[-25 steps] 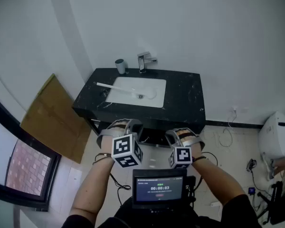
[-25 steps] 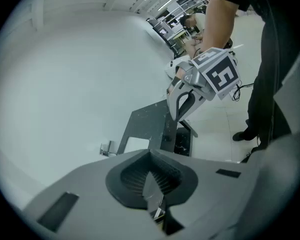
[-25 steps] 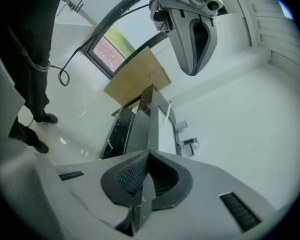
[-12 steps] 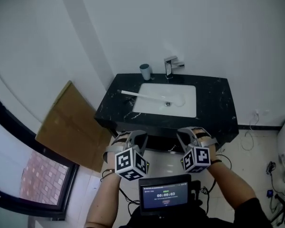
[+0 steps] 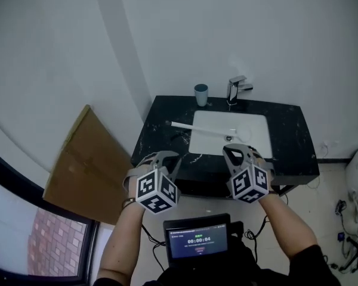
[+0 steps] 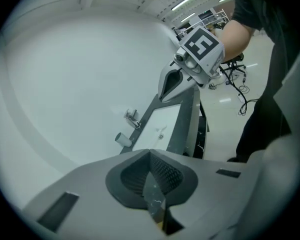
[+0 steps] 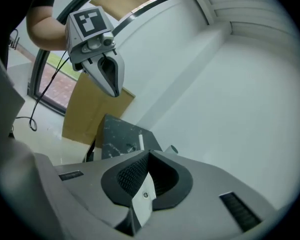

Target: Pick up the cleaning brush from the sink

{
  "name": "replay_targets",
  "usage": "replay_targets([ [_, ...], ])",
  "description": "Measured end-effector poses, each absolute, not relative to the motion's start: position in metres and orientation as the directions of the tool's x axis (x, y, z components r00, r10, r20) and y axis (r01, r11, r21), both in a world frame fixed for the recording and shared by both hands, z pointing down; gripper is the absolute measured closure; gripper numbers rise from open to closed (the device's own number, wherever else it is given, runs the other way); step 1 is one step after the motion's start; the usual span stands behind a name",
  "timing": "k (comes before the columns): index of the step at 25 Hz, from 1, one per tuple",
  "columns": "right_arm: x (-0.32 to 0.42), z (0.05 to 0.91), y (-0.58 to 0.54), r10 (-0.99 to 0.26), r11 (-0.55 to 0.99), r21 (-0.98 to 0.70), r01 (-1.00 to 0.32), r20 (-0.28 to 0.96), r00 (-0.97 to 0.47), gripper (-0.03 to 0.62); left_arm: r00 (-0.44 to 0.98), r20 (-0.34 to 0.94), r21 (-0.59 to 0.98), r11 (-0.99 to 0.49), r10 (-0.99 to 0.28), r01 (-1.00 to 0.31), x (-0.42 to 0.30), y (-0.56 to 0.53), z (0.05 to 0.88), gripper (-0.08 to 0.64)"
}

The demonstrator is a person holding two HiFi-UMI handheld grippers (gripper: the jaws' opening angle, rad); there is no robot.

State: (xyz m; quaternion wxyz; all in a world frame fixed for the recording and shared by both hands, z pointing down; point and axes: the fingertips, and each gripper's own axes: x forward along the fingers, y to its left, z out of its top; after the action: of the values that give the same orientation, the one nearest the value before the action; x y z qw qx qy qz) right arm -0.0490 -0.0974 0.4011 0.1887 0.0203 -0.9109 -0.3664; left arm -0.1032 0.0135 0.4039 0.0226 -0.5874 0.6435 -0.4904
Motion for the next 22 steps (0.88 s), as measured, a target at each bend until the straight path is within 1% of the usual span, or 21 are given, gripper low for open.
replay_targets([
  [4,-0.121,0.389,-0.146,-0.167,0.775,0.629,0.051,0.283,-0.944,0.592,-0.257,0.512,-0.549,-0.083,-0.819,-0.832,-0.174,-0.028,0.398,0.558],
  [8,-0.177,0.378,-0.188,-0.214,0.827,0.561,-0.041,0.247,-0.945,0.592,-0.212,0.550,-0.508,-0.122,-0.808,-0.853,-0.239,-0.054,0.396,0.558],
  [11,-0.223,0.366,-0.205,-0.244,0.843,0.530,-0.085,0.236,-0.941,0.592,-0.171,0.506,-0.444,-0.085,-0.845,-0.892,-0.301,-0.070,0.379,0.558],
  [13,-0.245,0.369,-0.214,-0.278,0.885,0.439,-0.153,0.236,-0.931,0.592,-0.153,0.501,-0.417,-0.083,-0.852,-0.905,-0.337,-0.079,0.374,0.558],
  [16,-0.276,0.371,-0.234,-0.314,0.938,0.221,-0.268,0.209,-0.926,0.592,-0.066,0.495,-0.358,-0.134,-0.867,-0.924,-0.379,-0.099,0.373,0.558],
  [17,-0.288,0.369,-0.239,-0.330,0.939,0.166,-0.301,0.184,-0.926,0.592,-0.033,0.486,-0.342,-0.156,-0.874,-0.927,-0.393,-0.106,0.373,0.558],
  [20,-0.325,0.367,-0.244,-0.419,0.907,0.092,-0.410,0.131,-0.898,0.592,0.069,0.448,-0.331,-0.238,-0.891,-0.913,-0.432,-0.122,0.371,0.558],
  [22,-0.347,0.371,-0.247,-0.469,0.877,-0.053,-0.478,0.128,-0.874,0.592,0.132,0.448,-0.329,-0.301,-0.884,-0.895,-0.456,-0.129,0.372,0.558],
])
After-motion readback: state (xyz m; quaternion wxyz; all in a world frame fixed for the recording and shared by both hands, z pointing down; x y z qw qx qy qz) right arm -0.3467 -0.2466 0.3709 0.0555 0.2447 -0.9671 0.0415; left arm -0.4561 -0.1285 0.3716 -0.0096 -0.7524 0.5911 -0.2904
